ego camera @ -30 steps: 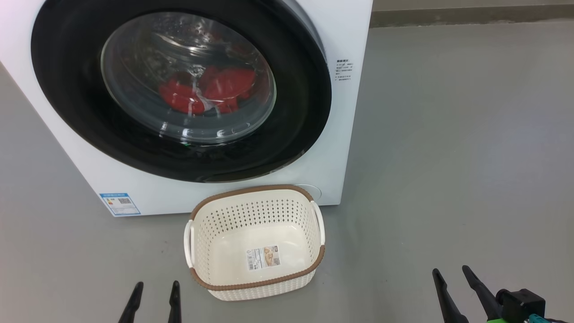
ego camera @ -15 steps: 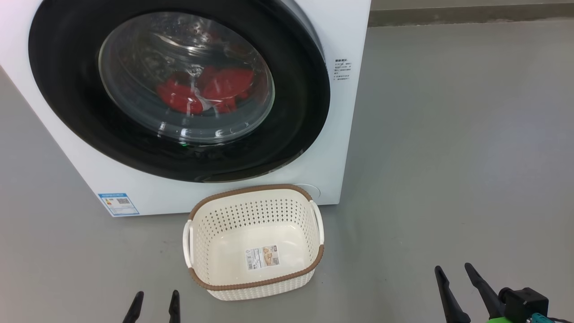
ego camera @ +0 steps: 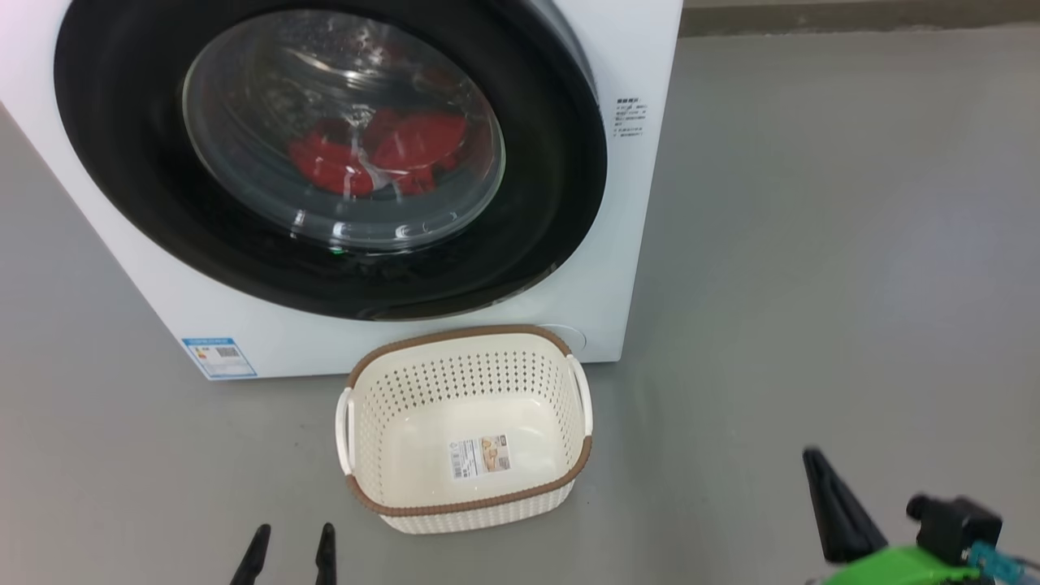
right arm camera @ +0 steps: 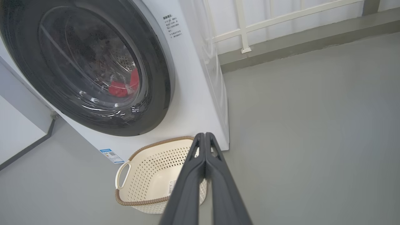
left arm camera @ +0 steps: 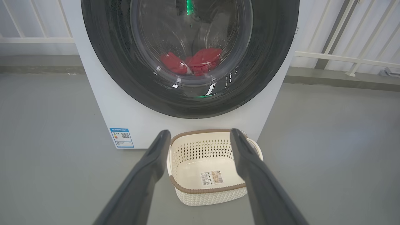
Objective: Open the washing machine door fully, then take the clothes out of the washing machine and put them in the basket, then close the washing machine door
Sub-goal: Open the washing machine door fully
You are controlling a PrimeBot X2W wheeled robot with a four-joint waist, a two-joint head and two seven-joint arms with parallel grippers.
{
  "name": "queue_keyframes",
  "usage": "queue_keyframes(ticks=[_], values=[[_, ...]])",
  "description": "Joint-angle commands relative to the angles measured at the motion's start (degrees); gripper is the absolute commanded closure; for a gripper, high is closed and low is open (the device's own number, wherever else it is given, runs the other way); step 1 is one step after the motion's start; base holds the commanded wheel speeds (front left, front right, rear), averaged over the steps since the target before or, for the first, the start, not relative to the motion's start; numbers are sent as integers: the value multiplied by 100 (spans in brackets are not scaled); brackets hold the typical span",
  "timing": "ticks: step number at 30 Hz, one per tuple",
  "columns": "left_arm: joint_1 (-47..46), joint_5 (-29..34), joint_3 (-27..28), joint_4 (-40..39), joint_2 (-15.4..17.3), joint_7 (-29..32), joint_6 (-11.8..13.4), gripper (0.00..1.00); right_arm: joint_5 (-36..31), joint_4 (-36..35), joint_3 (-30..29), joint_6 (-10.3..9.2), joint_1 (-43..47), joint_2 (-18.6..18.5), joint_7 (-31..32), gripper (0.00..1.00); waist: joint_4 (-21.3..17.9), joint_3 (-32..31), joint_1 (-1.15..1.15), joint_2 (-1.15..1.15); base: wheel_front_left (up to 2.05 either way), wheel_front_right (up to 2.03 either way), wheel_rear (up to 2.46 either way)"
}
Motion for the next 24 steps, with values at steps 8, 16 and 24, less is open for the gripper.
queue_keyframes(ticks=[8, 16, 24], values=[[-536, -60, -45, -209, 42, -71, 1, 0, 879, -231, 290, -5, -1193, -78, -78, 100, 219, 446, 0, 0, 0, 0, 0], [-909, -180, -317, -280, 42, -71, 83, 0, 2031, -297, 600, -5, -2190, -407, -78, 100, 461, 912, 0, 0, 0, 0, 0], [-1186, -261, -484, -269, 42, -71, 117, 0, 3807, -325, 781, -5, -3093, -784, -43, 100, 666, 1259, 0, 0, 0, 0, 0]])
